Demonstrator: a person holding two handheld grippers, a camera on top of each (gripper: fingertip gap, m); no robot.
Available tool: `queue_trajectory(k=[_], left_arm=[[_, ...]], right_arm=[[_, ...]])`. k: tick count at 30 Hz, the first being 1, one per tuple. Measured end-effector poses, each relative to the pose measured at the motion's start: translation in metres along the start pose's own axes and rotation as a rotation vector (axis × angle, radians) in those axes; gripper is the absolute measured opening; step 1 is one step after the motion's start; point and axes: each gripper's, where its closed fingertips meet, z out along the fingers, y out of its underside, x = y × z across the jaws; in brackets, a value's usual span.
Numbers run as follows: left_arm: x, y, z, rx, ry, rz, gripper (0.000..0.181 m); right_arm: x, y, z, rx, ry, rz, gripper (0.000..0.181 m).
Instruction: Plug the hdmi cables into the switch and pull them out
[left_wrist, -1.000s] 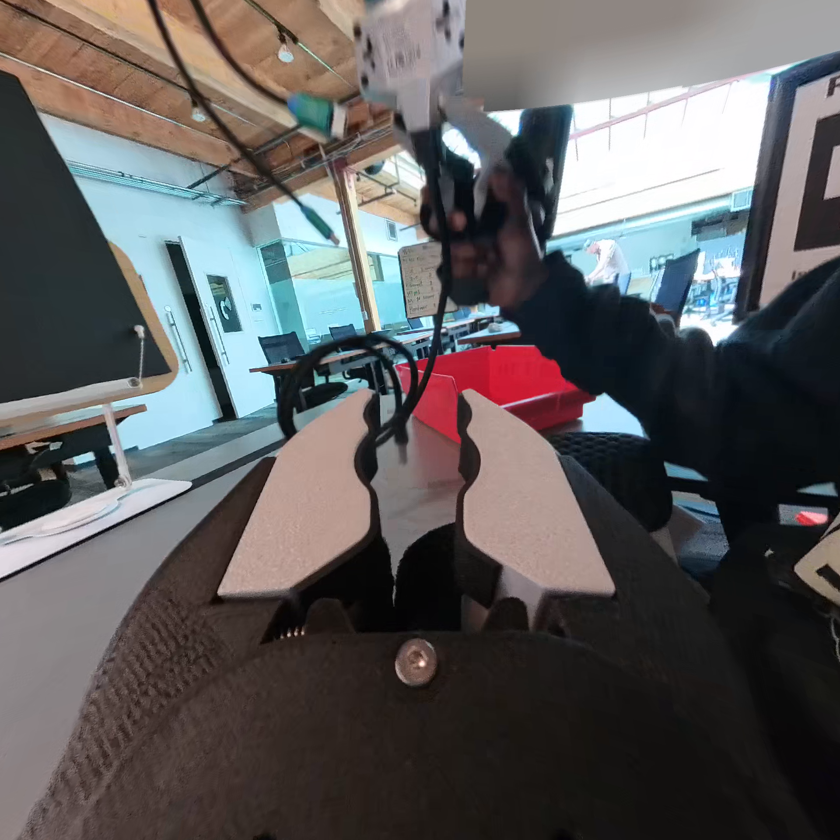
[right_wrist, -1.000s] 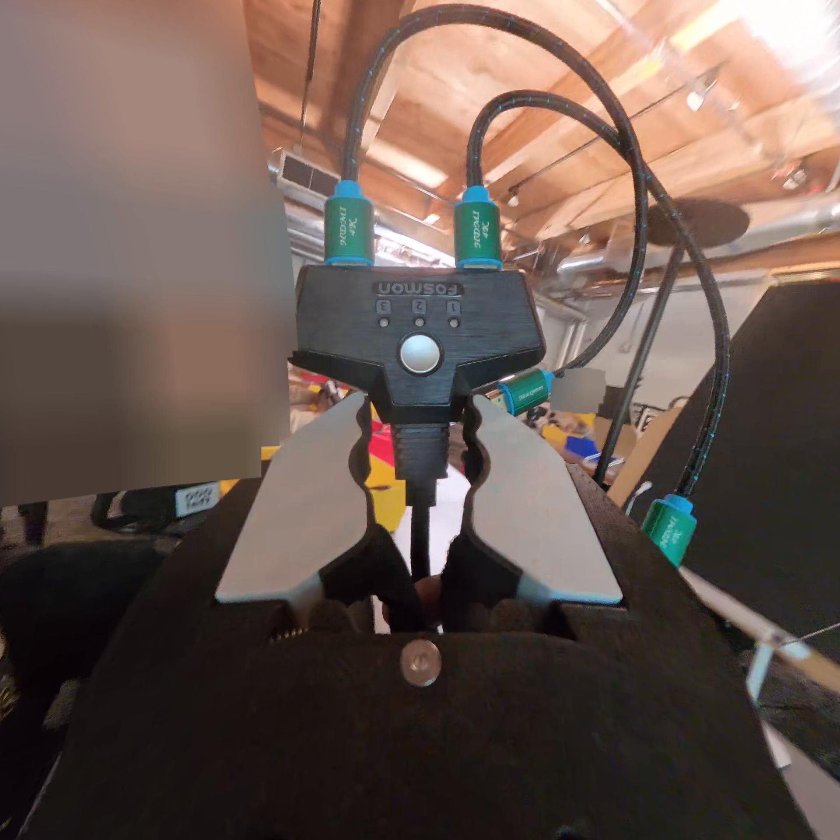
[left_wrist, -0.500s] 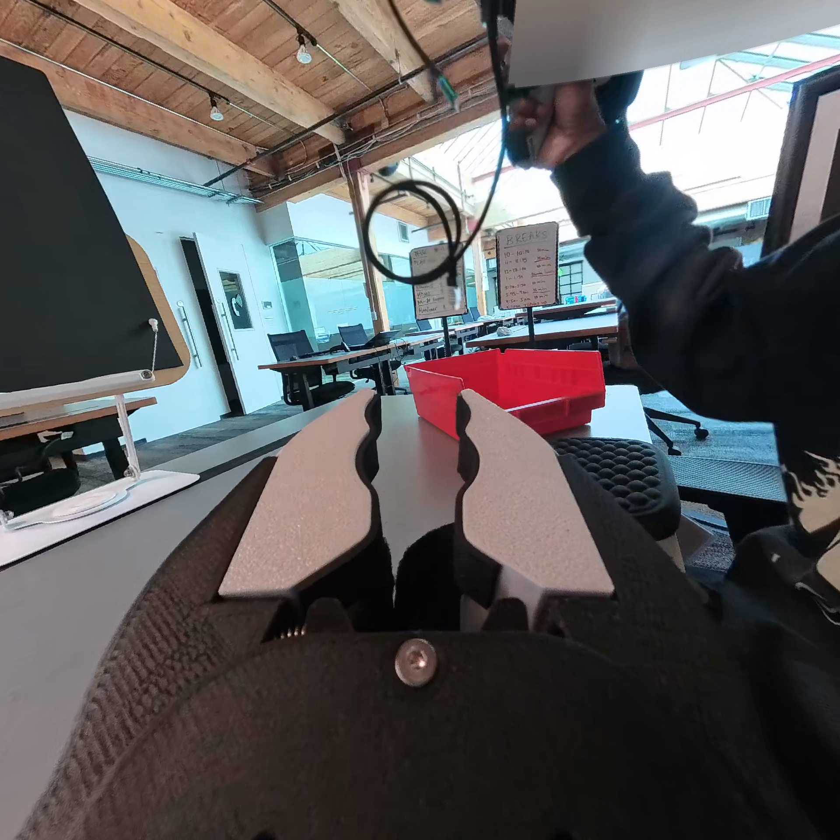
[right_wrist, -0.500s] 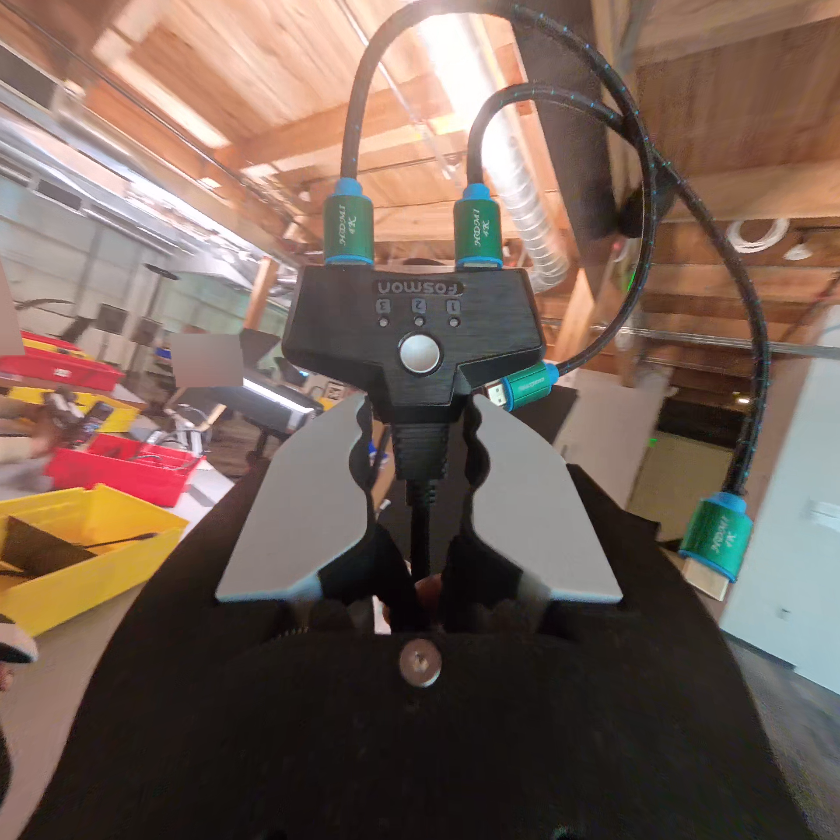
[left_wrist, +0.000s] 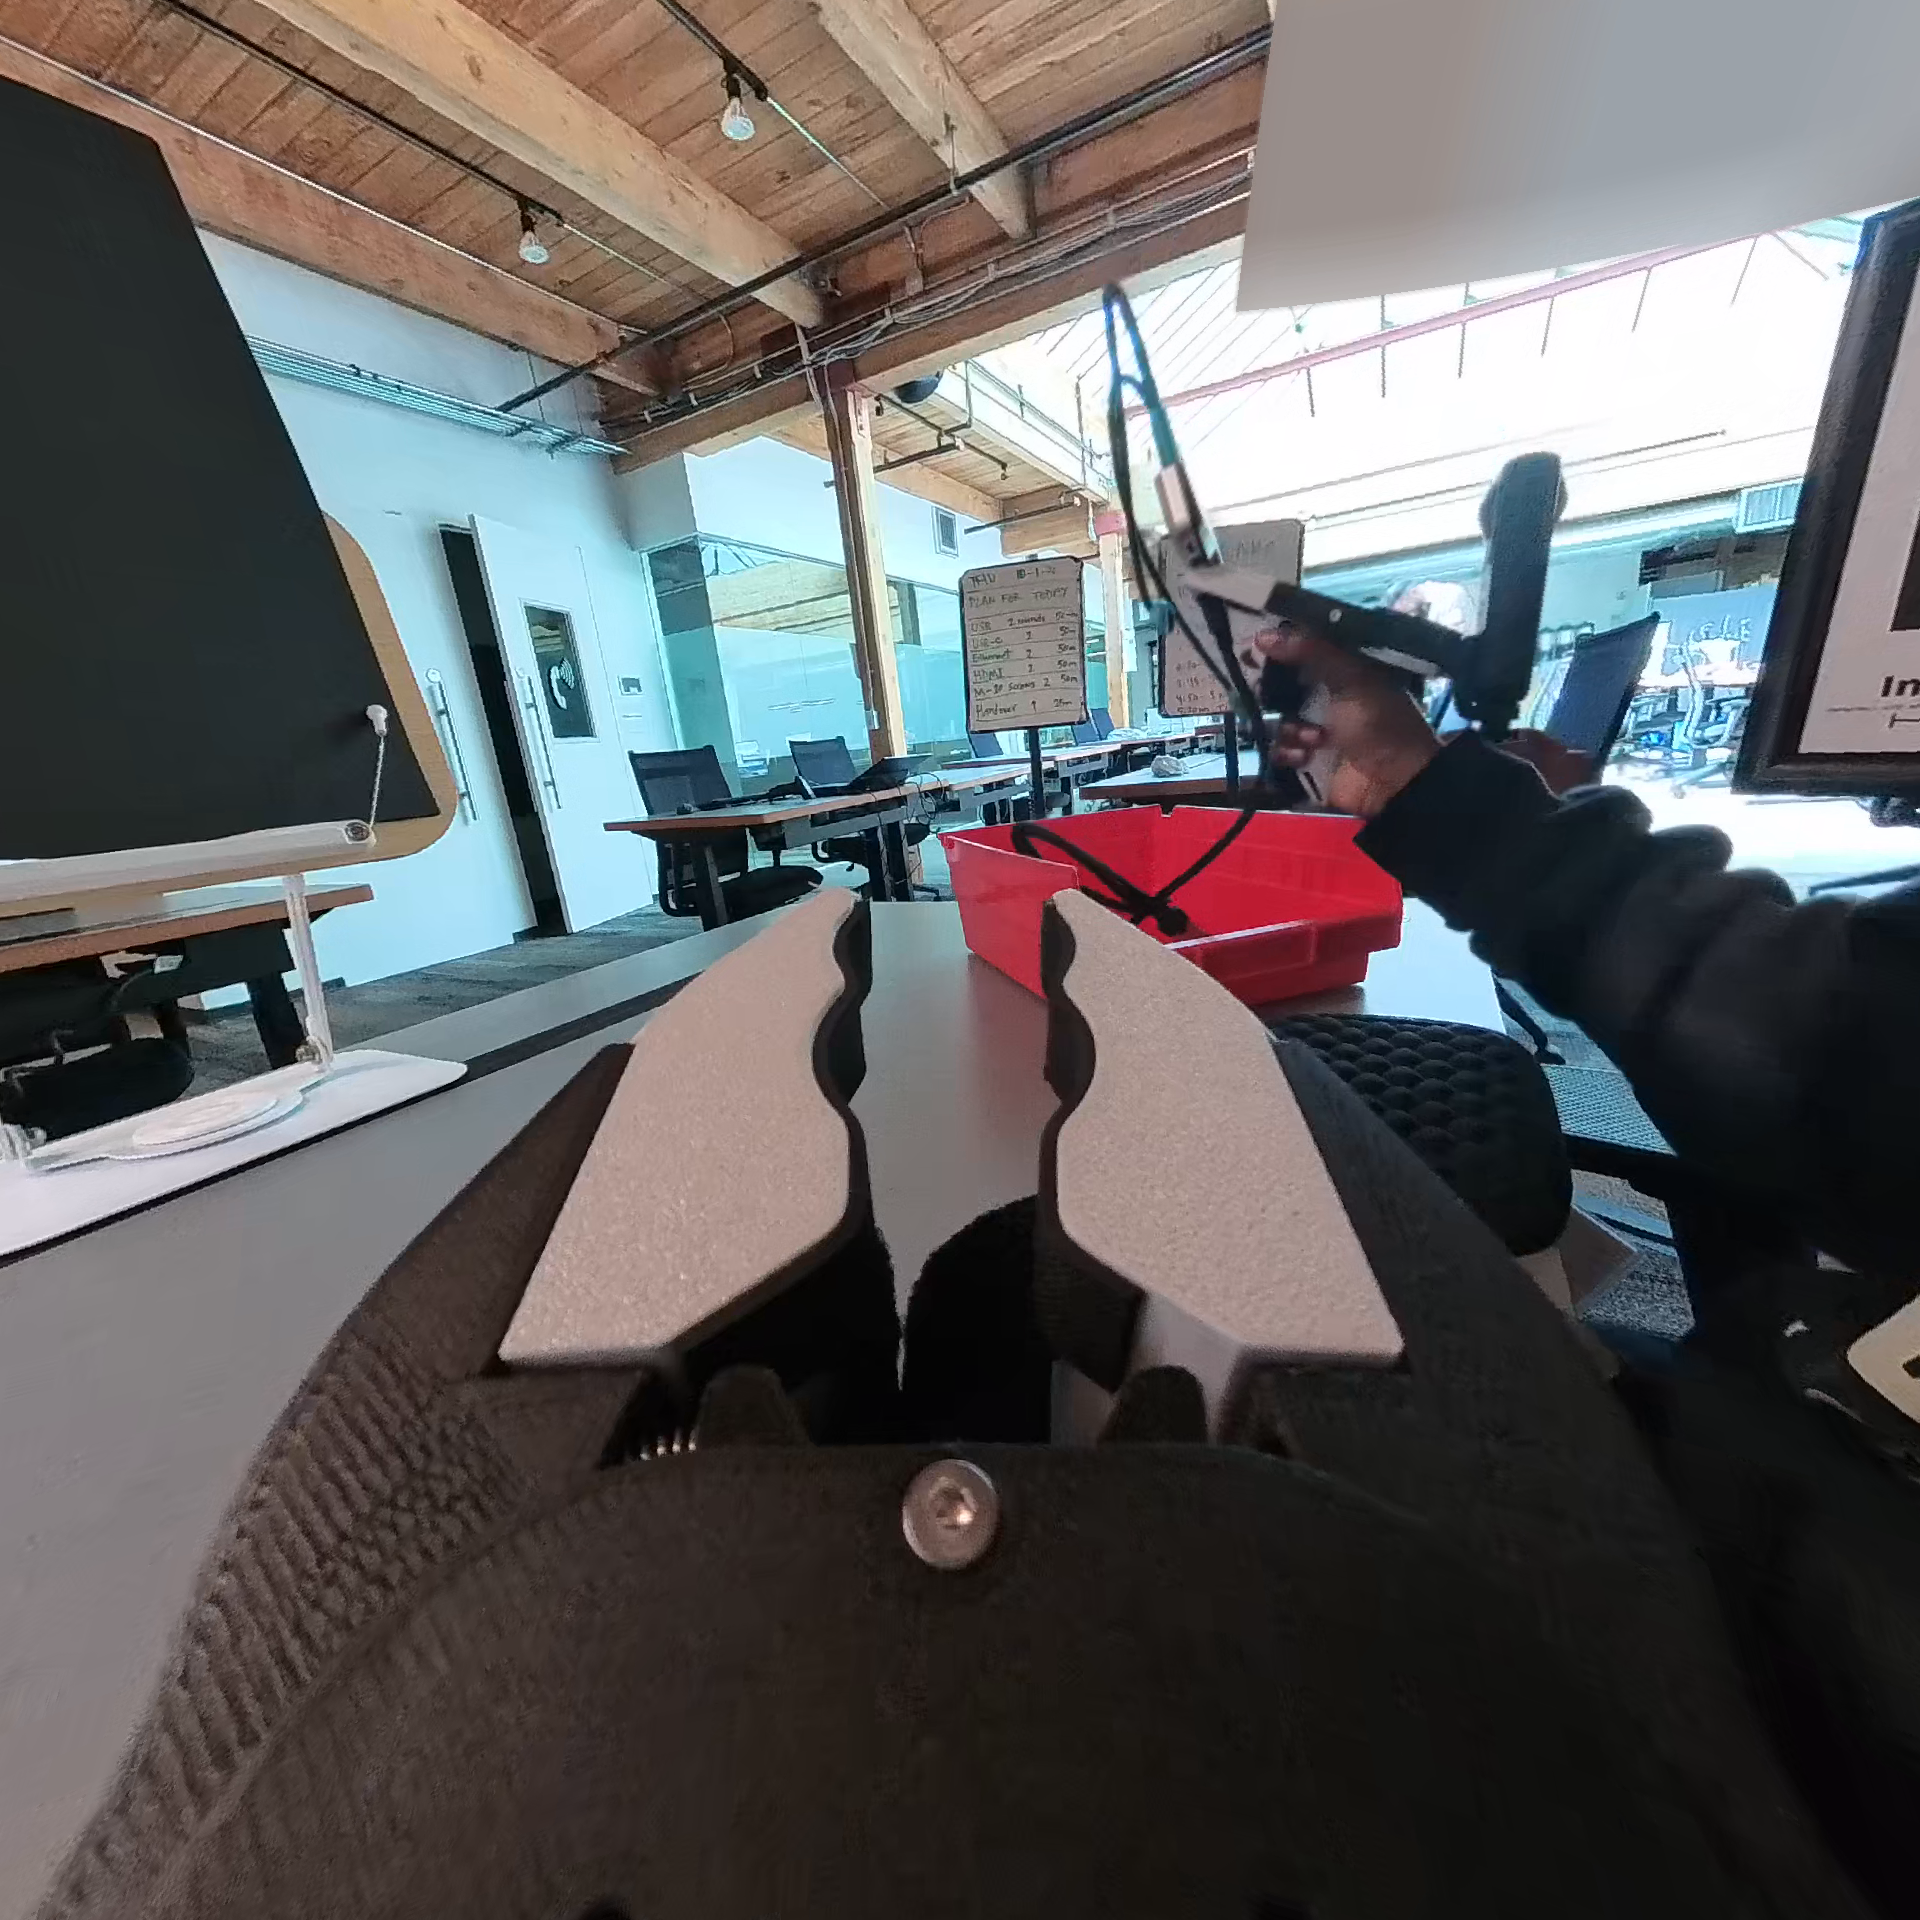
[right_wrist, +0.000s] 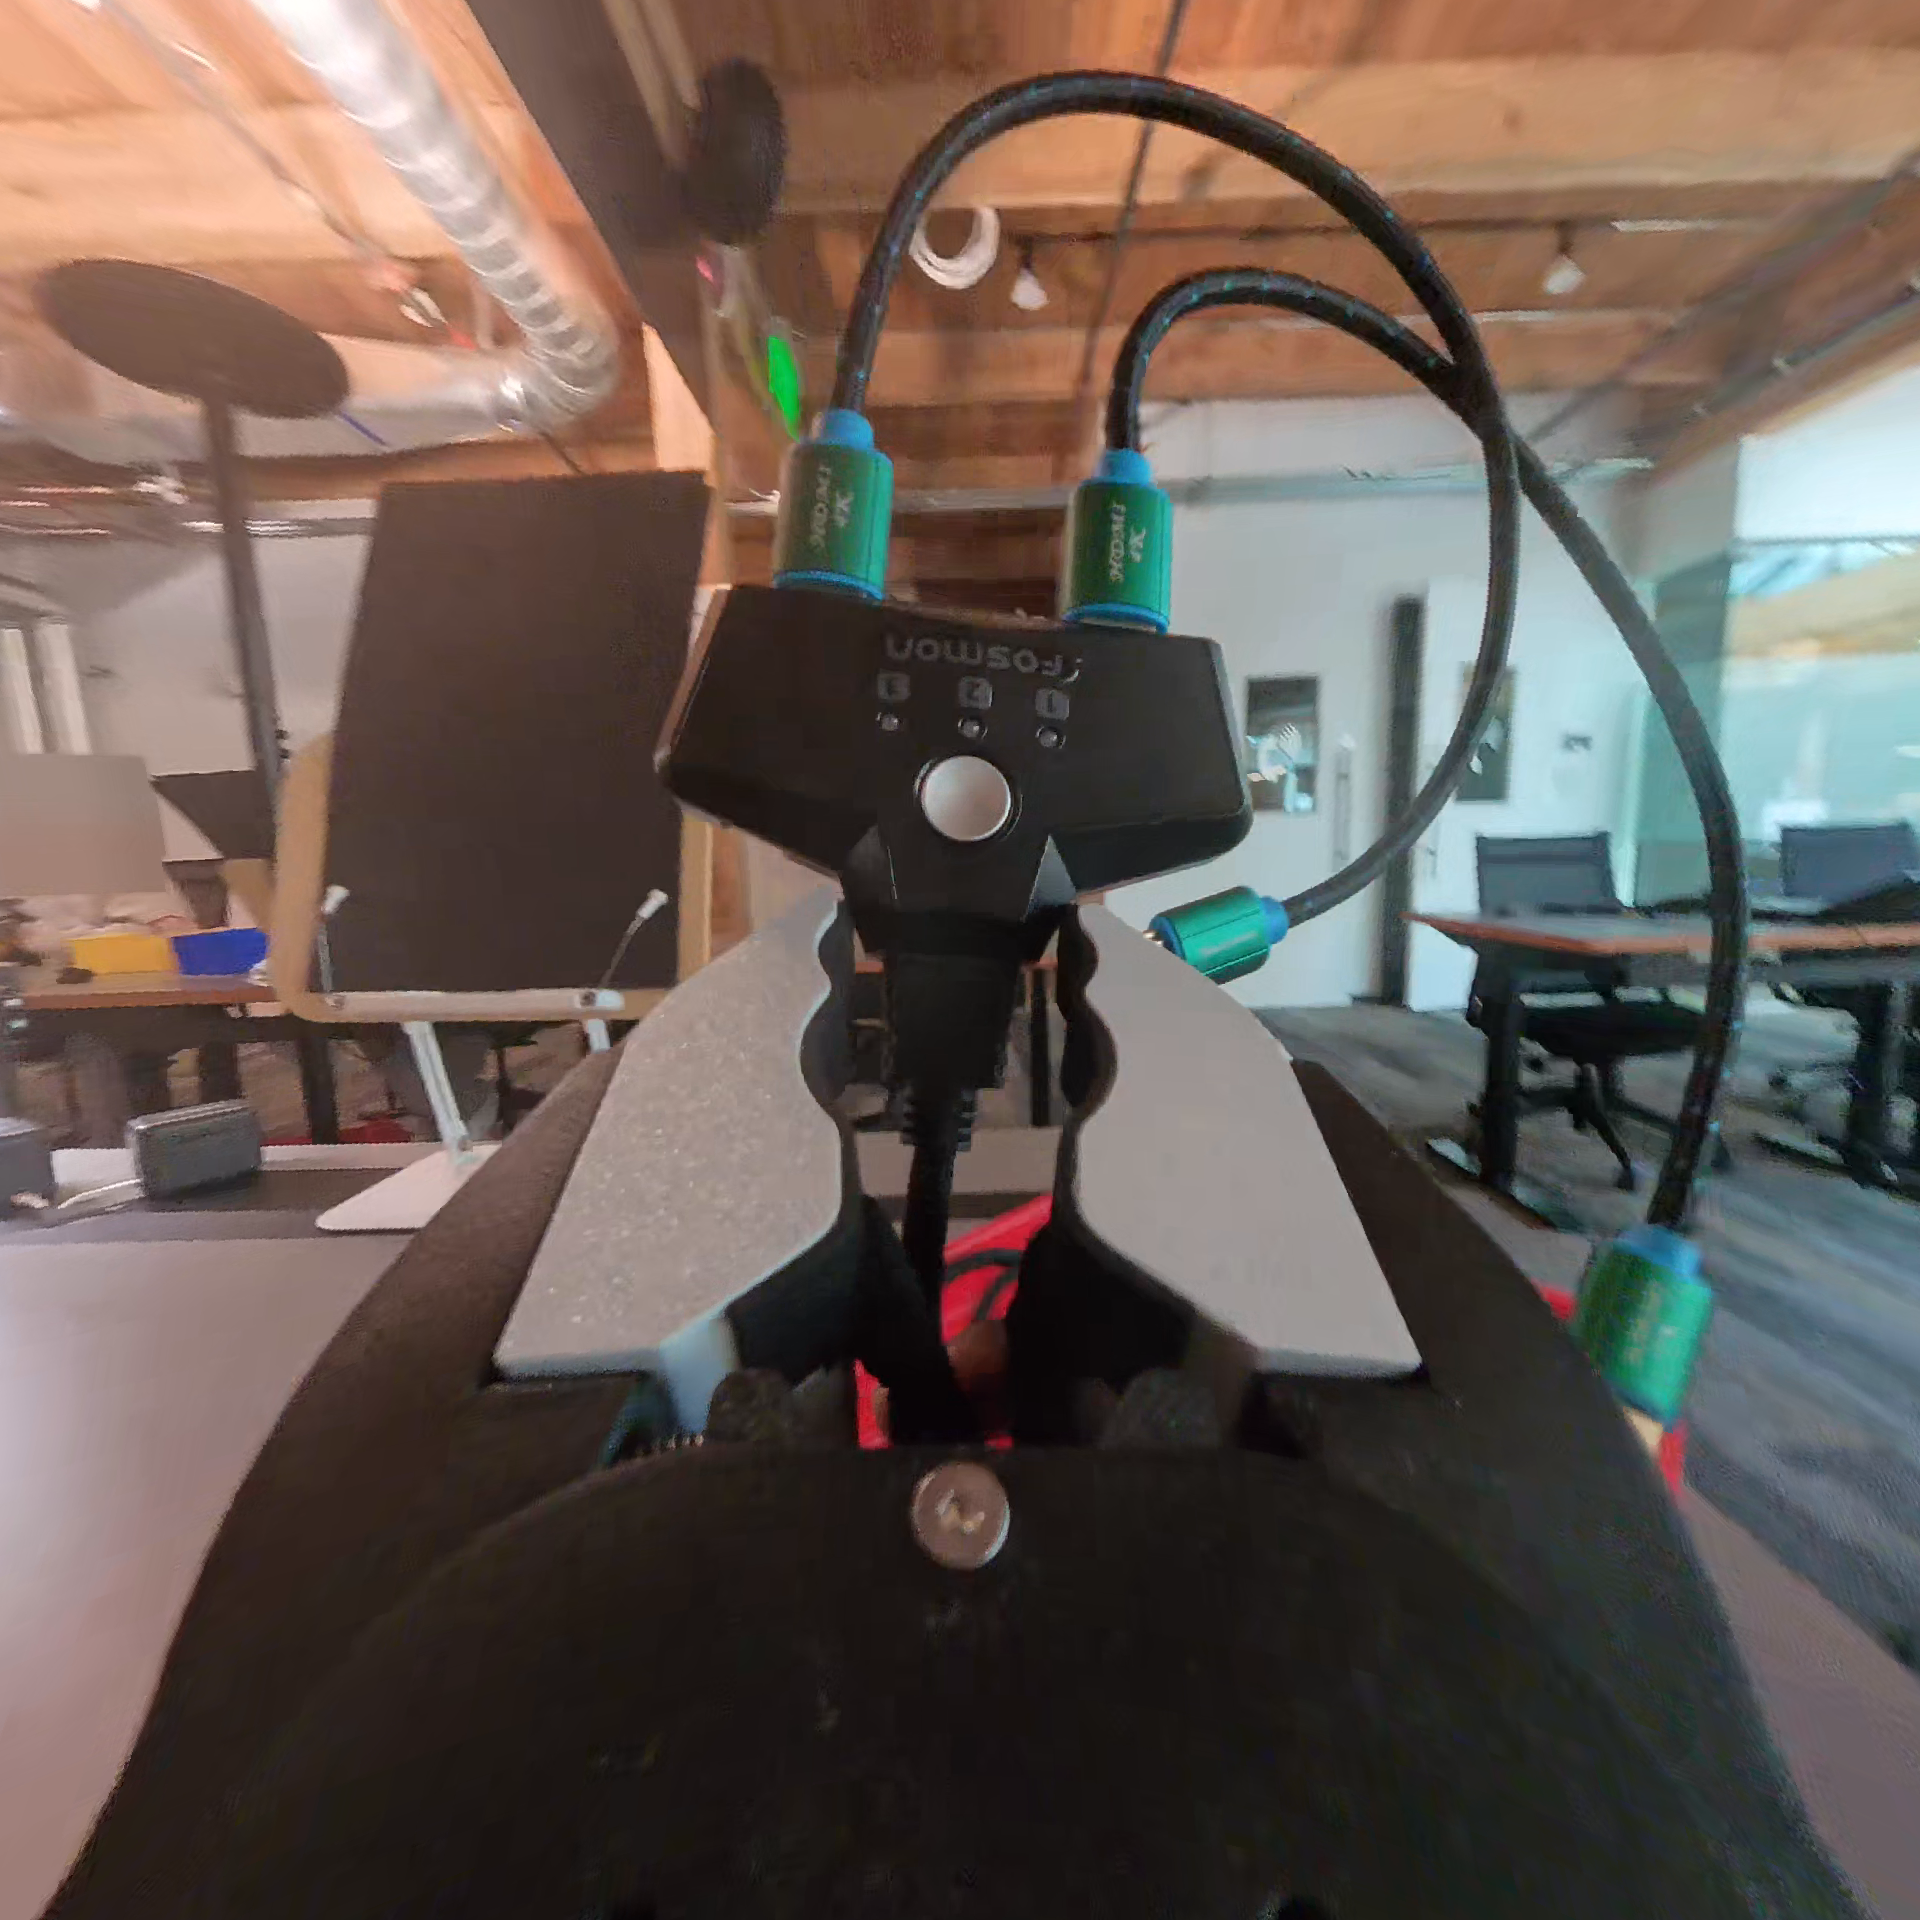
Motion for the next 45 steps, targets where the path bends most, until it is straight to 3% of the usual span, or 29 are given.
queue_trajectory(k=[5,9,17,23,30,36,38,40,42,45], left_arm=[[0.001,0.000,0.000,0.001,0.000,0.006,0.030],[0.001,0.000,0.000,0.002,0.002,0.007,0.030],[0.001,0.000,-0.001,0.004,0.001,0.012,0.030],[0.002,-0.001,-0.001,0.007,0.002,0.019,0.030],[0.003,-0.001,-0.001,0.009,0.003,0.028,0.030],[0.003,-0.001,-0.001,0.009,0.002,0.032,0.030],[0.003,-0.001,-0.001,0.009,0.000,0.029,0.030],[0.003,0.000,-0.001,0.005,0.002,0.024,0.031],[0.002,0.001,0.000,-0.005,0.000,0.022,0.033],[0.004,0.004,0.002,-0.024,0.006,0.031,0.040]], right_arm=[[0.008,0.054,-0.011,-0.249,0.174,0.002,0.037],[0.011,0.110,-0.020,-0.485,0.208,0.037,0.037],[0.000,0.174,-0.029,-0.987,0.114,-0.117,0.037],[0.005,0.226,-0.059,-1.447,0.021,-0.397,0.038],[0.006,0.232,-0.051,-1.412,-0.231,-0.363,0.037],[0.027,0.240,-0.051,-1.451,-0.367,-0.401,0.037],[0.030,0.239,-0.049,-1.422,-0.416,-0.493,0.038],[0.033,0.237,-0.046,-1.385,-0.415,-0.562,0.040],[0.039,0.227,-0.038,-1.305,-0.354,-0.626,0.063],[0.029,0.187,-0.019,-1.066,-0.272,-0.575,0.067]])
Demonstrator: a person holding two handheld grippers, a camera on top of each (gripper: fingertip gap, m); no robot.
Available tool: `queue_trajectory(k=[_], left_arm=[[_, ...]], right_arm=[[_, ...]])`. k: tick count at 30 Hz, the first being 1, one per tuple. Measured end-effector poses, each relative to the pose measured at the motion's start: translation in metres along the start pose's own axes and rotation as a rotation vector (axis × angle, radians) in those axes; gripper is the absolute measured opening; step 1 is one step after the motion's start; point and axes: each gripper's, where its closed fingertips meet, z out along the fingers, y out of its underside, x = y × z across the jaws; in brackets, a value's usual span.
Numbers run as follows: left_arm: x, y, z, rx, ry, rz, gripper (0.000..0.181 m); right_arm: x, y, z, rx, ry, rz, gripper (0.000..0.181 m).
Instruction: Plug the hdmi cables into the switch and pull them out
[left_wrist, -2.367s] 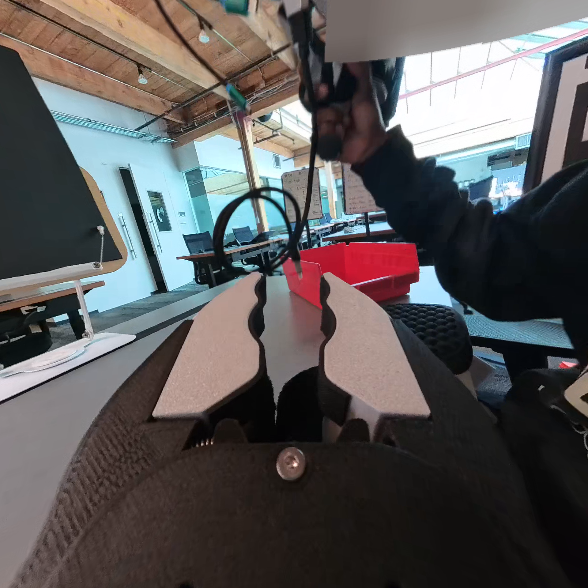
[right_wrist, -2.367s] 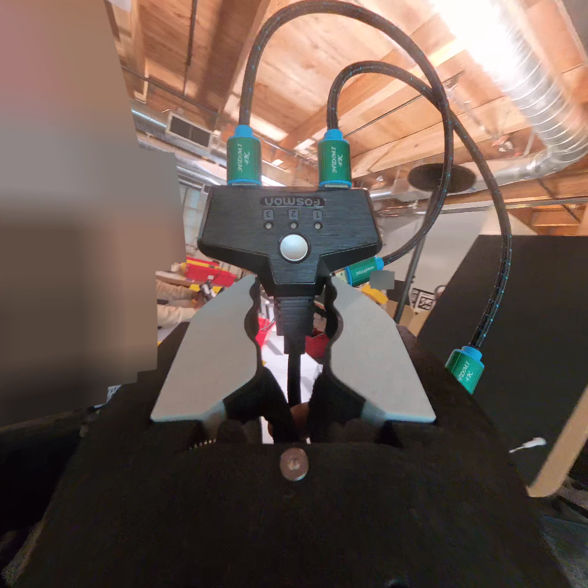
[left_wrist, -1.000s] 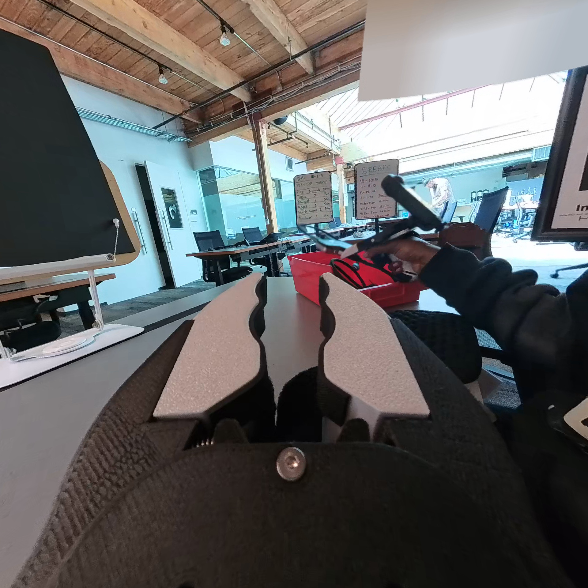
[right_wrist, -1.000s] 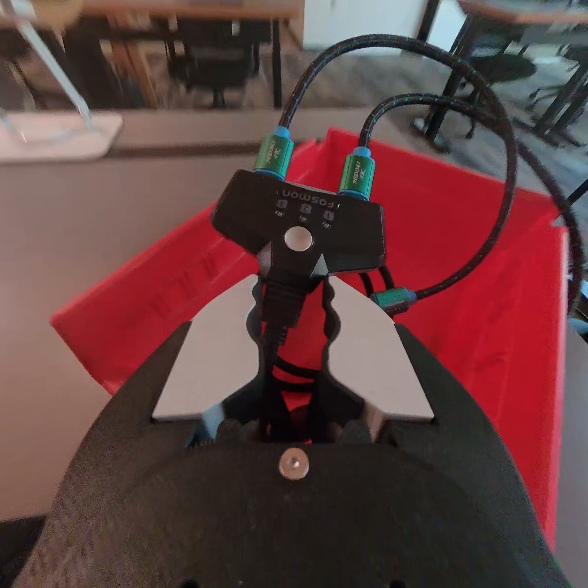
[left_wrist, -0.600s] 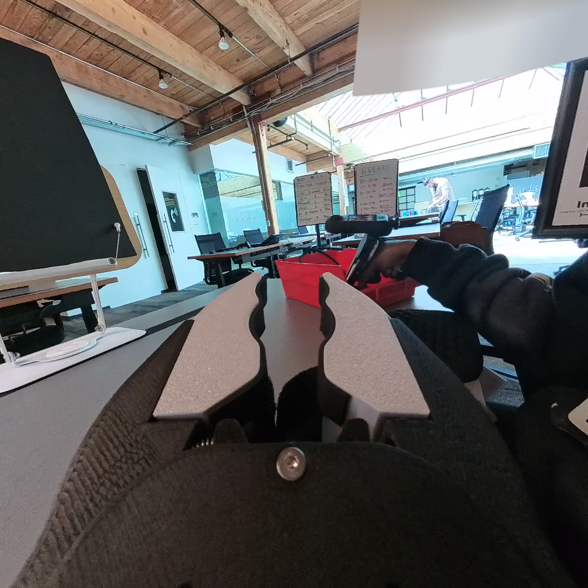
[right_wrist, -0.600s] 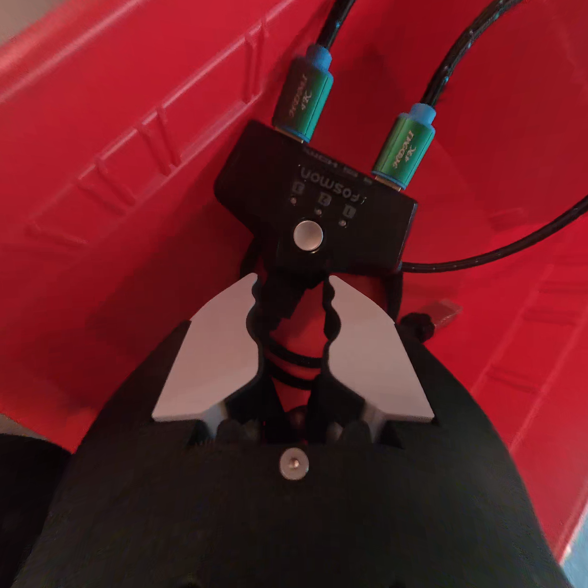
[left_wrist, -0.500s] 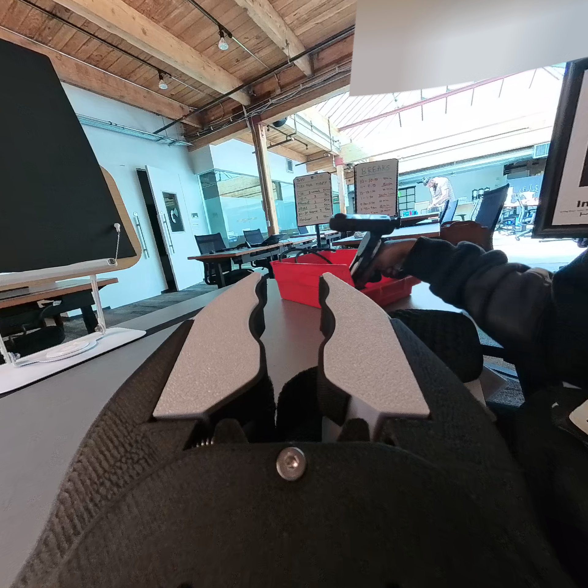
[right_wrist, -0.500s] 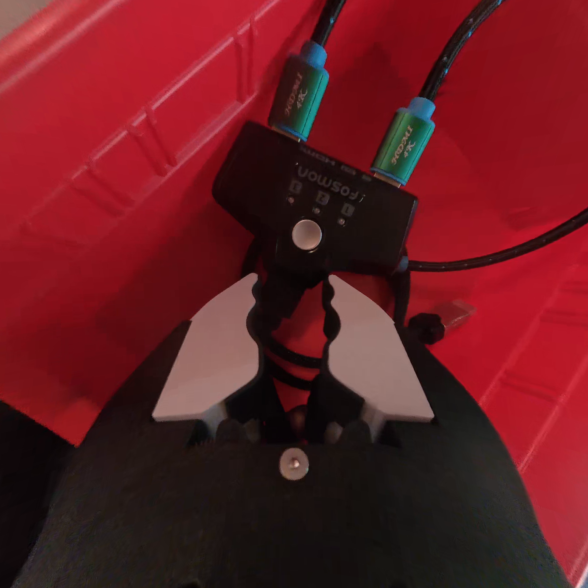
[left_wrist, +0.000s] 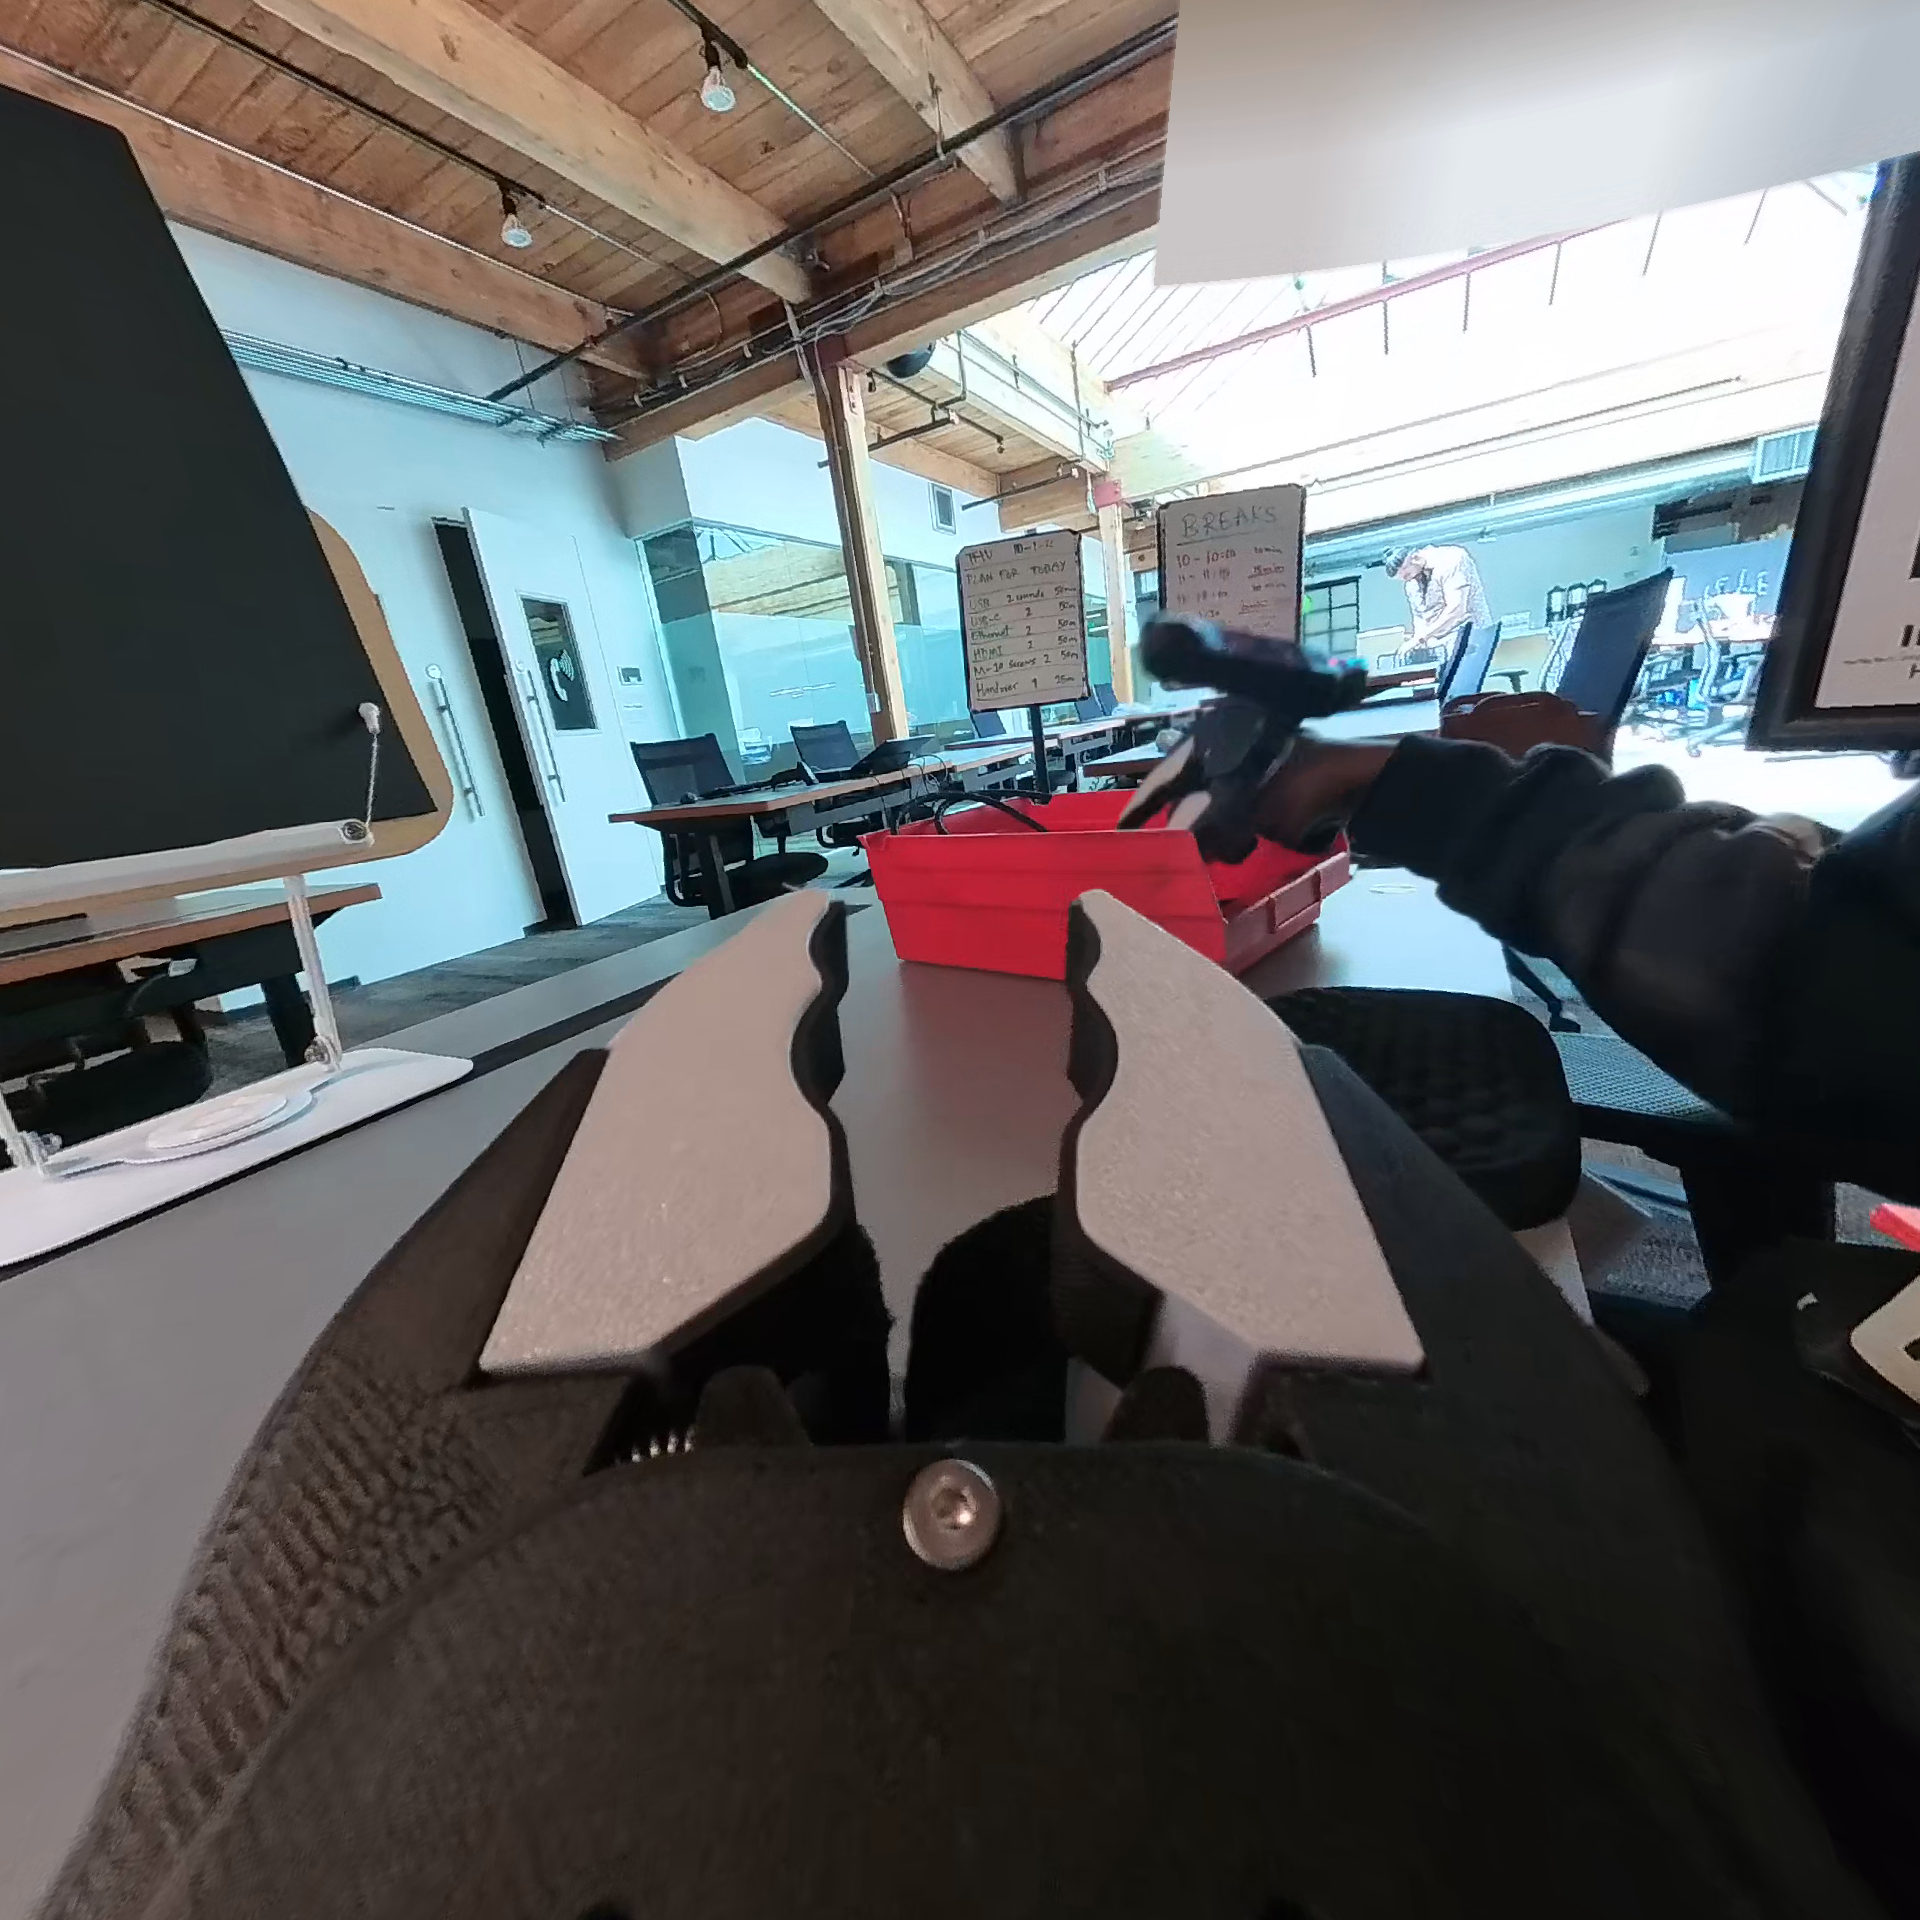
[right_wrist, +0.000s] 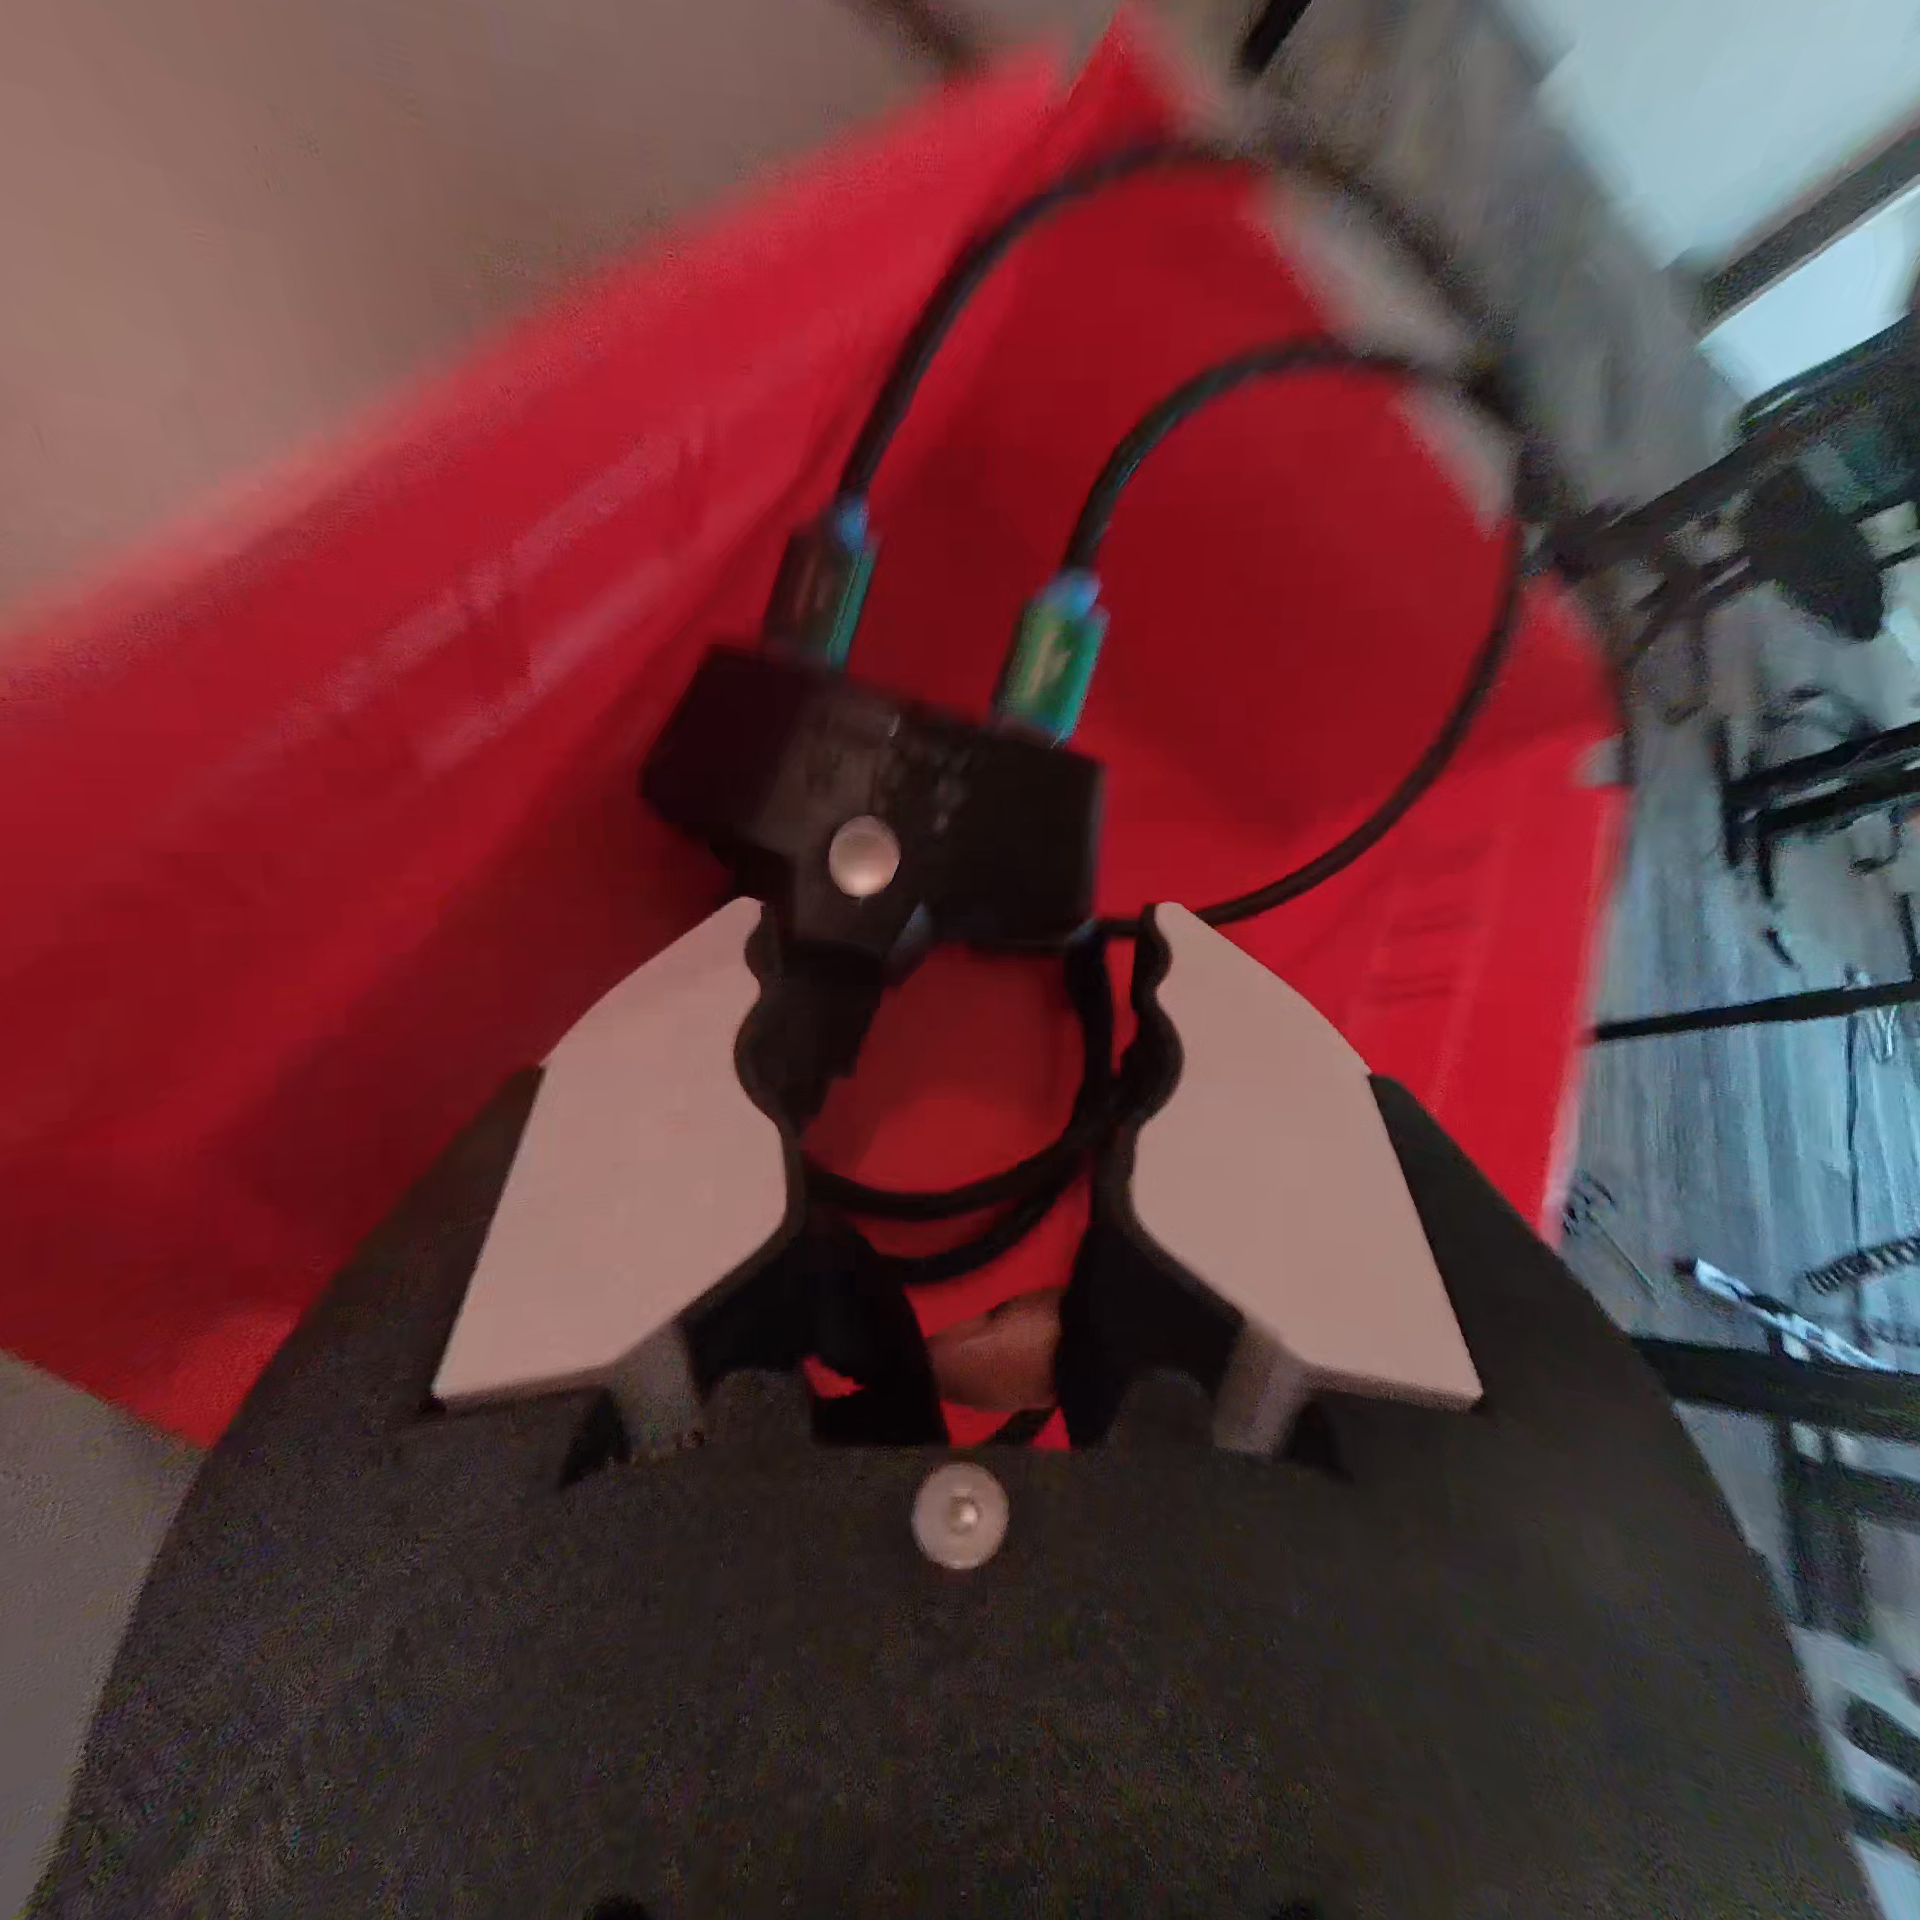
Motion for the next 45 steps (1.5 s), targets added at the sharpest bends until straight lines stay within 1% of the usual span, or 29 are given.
queue_trajectory(k=[2,3,5,7,8,9,10,11,13,15,17,18,20,22,23,25,26,28,30,31,33,35,36,37,39,40,42,44,45], left_arm=[[0.002,0.001,0.001,-0.007,0.007,0.008,0.043],[0.002,0.001,0.001,-0.010,0.009,0.011,0.045],[0.003,0.002,0.001,-0.016,0.010,0.015,0.046],[0.002,0.002,0.002,-0.018,0.010,0.013,0.047],[0.002,0.002,0.001,-0.016,0.005,0.010,0.048],[0.000,0.002,0.001,-0.013,-0.002,0.005,0.048],[-0.001,0.001,0.001,-0.009,-0.010,-0.001,0.047],[-0.002,0.000,0.000,-0.004,-0.017,-0.006,0.047],[-0.003,-0.001,-0.001,0.007,-0.020,-0.009,0.047],[-0.003,-0.002,-0.001,0.014,-0.019,-0.006,0.046],[-0.003,-0.002,-0.002,0.016,-0.020,-0.003,0.045],[-0.002,-0.002,-0.002,0.018,-0.020,-0.002,0.044],[-0.002,-0.003,-0.002,0.021,-0.020,0.001,0.043],[-0.002,-0.003,-0.002,0.020,-0.022,0.004,0.042],[-0.001,-0.003,-0.003,0.004,-0.015,-0.007,0.041],[0.001,-0.004,-0.006,-0.084,0.011,-0.079,0.037],[-0.001,-0.009,-0.010,-0.119,0.013,-0.102,0.037],[-0.014,-0.033,-0.023,-0.133,-0.043,-0.077,0.037],[-0.042,-0.059,-0.043,-0.167,-0.159,-0.033,0.037],[-0.060,-0.068,-0.056,-0.216,-0.226,-0.016,0.037],[-0.104,-0.074,-0.087,-0.380,-0.377,0.013,0.037],[-0.158,-0.065,-0.126,-0.593,-0.562,0.020,0.039],[-0.182,-0.057,-0.145,-0.695,-0.640,-0.003,0.040],[-0.202,-0.044,-0.163,-0.798,-0.688,-0.042,0.040],[-0.229,-0.014,-0.189,-0.983,-0.718,-0.138,0.041],[-0.238,-0.001,-0.196,-1.037,-0.721,-0.177,0.040],[-0.251,0.017,-0.202,-1.088,-0.718,-0.218,0.038],[-0.258,0.030,-0.208,-1.148,-0.724,-0.216,0.035],[-0.262,0.035,-0.212,-1.180,-0.731,-0.210,0.031]], right_arm=[[0.016,-0.033,-0.034,0.221,0.105,0.112,0.068],[0.024,-0.051,-0.055,0.356,0.153,0.175,0.070],[0.023,-0.088,-0.105,0.683,0.163,0.300,0.071],[0.008,-0.118,-0.155,1.014,0.095,0.405,0.066],[-0.007,-0.129,-0.175,1.149,0.031,0.435,0.061],[-0.025,-0.137,-0.190,1.248,-0.047,0.449,0.056],[-0.046,-0.142,-0.199,1.305,-0.126,0.459,0.052],[-0.069,-0.146,-0.201,1.329,-0.199,0.462,0.049],[-0.119,-0.149,-0.192,1.317,-0.329,0.434,0.046],[-0.167,-0.150,-0.171,1.250,-0.450,0.388,0.045],[-0.207,-0.149,-0.145,1.123,-0.573,0.361,0.046],[-0.223,-0.147,-0.135,1.027,-0.608,0.300,0.047],[-0.243,-0.139,-0.118,0.885,-0.571,0.135,0.047],[-0.255,-0.136,-0.111,0.841,-0.550,0.037,0.048],[-0.260,-0.135,-0.113,0.845,-0.558,0.001,0.048],[-0.262,-0.134,-0.114,0.849,-0.550,-0.025,0.047],[-0.262,-0.134,-0.114,0.849,-0.550,-0.022,0.047],[-0.260,-0.134,-0.115,0.860,-0.559,-0.008,0.047],[-0.258,-0.134,-0.116,0.866,-0.569,0.014,0.046],[-0.256,-0.134,-0.116,0.868,-0.571,0.023,0.045],[-0.255,-0.134,-0.116,0.870,-0.574,0.031,0.044],[-0.255,-0.134,-0.116,0.872,-0.569,0.030,0.044],[-0.255,-0.134,-0.117,0.874,-0.566,0.027,0.044],[-0.255,-0.134,-0.117,0.876,-0.565,0.024,0.044],[-0.255,-0.134,-0.117,0.880,-0.564,0.025,0.044],[-0.255,-0.134,-0.117,0.880,-0.566,0.028,0.043],[-0.254,-0.134,-0.117,0.878,-0.571,0.039,0.043],[-0.253,-0.134,-0.117,0.880,-0.575,0.049,0.043],[-0.252,-0.134,-0.117,0.882,-0.577,0.052,0.043]])
